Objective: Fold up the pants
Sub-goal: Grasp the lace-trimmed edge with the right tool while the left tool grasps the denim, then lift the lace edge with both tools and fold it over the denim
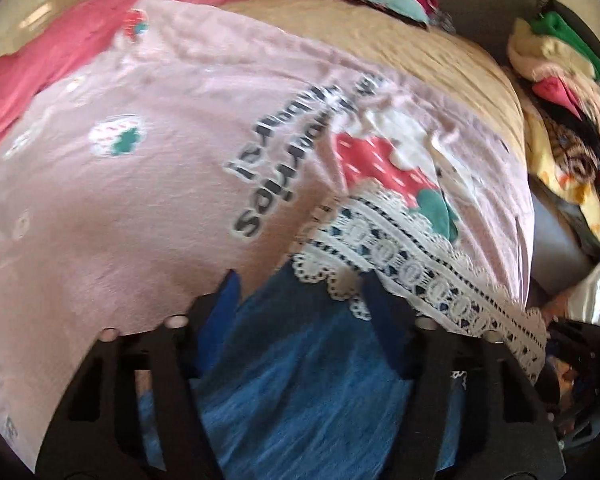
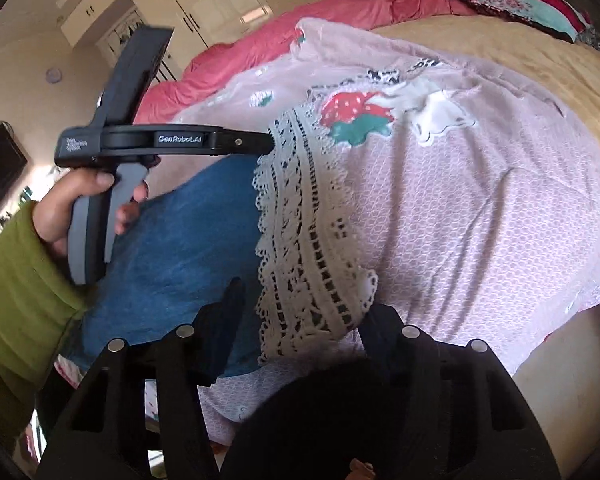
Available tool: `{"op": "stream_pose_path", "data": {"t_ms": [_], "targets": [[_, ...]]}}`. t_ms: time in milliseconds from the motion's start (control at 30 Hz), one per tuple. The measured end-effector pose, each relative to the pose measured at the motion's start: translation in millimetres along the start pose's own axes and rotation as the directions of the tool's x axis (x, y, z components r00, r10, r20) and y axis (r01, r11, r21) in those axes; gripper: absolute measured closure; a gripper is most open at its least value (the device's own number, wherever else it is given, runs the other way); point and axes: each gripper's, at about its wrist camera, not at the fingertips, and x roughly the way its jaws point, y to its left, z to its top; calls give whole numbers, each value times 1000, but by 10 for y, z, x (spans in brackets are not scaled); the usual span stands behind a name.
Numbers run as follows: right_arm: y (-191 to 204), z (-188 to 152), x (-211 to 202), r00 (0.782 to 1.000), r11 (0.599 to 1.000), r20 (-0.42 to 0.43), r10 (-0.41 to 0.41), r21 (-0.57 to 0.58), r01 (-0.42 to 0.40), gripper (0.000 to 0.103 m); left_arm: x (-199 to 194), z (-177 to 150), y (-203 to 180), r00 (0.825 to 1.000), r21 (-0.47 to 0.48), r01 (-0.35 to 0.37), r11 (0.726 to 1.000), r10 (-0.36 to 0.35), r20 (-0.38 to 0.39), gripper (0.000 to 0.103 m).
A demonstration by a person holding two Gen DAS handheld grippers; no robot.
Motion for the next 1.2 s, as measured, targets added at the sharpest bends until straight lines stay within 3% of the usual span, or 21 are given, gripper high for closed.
{"op": "stream_pose_path", "data": {"t_ms": [100, 200, 300, 333, 467, 633, 733, 900, 1000, 1200], "targets": [[-65, 39, 53, 1000, 999, -13, 21, 42, -20, 50, 66, 4, -71, 1000, 66, -16, 998, 17, -11, 57], [-83, 56, 76, 999, 998, -16, 43, 52, -42, 51, 143, 24, 33, 998, 24, 58, 998, -57, -32, 56], [-103, 62, 97, 992, 991, -19, 127, 54, -125, 72, 189, 16, 146, 991, -31, 128, 991, -129, -36, 60], [-124, 65, 109, 990, 988, -22, 141, 67, -139, 72, 184, 10, 146, 988, -27, 149, 988, -150, -31, 66], [-201, 88, 155, 984, 978, -35, 174, 122, -169, 72, 188, 2, 128, 987, -37, 158, 987, -160, -33, 71], [-216, 94, 124, 974, 966, -31, 224, 137, -218, 78, 114, -7, 38, 992, -44, 128, 991, -129, -17, 87], [-226, 105, 116, 968, 959, -23, 248, 144, -243, 79, 17, 1, 21, 992, -41, 122, 992, -122, 12, 89], [4, 116, -57, 978, 977, 20, 209, 50, -209, 79, -290, -55, 168, 978, -105, 196, 975, -187, 91, 90], [260, 145, -185, 969, 971, 65, 238, -25, -237, 79, -561, -139, 253, 969, -114, 218, 969, -201, 143, 90], [890, 181, -269, 956, 943, 58, 289, -187, -274, 79, -1108, -490, 566, 951, -168, 237, 957, -193, 243, 90]]}}
